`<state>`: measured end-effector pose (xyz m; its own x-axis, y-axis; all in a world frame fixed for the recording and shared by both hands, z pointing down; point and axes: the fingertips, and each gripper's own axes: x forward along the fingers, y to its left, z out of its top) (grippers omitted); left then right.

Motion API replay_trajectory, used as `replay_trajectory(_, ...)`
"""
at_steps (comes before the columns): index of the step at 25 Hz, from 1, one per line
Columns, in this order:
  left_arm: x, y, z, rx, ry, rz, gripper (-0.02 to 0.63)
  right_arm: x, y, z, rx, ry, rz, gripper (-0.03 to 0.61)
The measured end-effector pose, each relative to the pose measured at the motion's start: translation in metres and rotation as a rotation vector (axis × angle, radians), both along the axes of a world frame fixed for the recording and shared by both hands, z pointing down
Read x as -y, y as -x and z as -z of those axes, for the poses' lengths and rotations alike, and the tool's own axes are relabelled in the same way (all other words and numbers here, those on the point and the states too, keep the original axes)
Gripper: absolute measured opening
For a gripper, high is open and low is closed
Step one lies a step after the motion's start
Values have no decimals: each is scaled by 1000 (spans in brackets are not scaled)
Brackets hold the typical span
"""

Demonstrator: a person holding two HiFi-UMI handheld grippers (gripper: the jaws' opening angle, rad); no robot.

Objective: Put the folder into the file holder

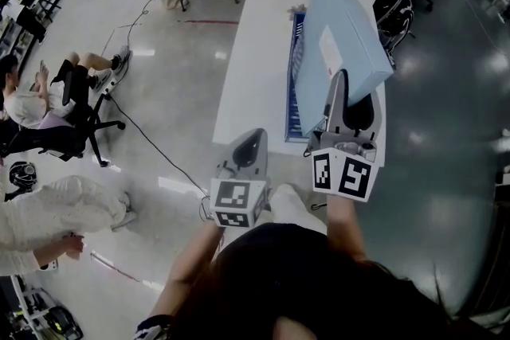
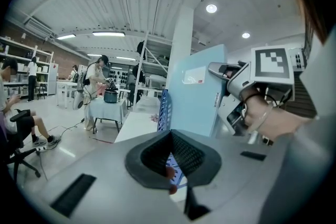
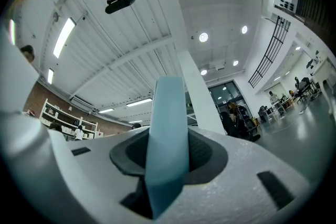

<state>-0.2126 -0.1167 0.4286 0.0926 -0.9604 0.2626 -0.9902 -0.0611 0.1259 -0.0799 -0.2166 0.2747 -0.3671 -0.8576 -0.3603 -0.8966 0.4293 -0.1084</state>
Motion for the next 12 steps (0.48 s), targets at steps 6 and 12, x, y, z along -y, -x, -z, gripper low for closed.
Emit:
replay_trajectory(6,3,0,-2,2,16,3,6,7,5,-7,-14,-3,-2,146)
replay_trajectory(12,4,1,-6,6,29,9,6,9,7,-11,-8,-19,0,146)
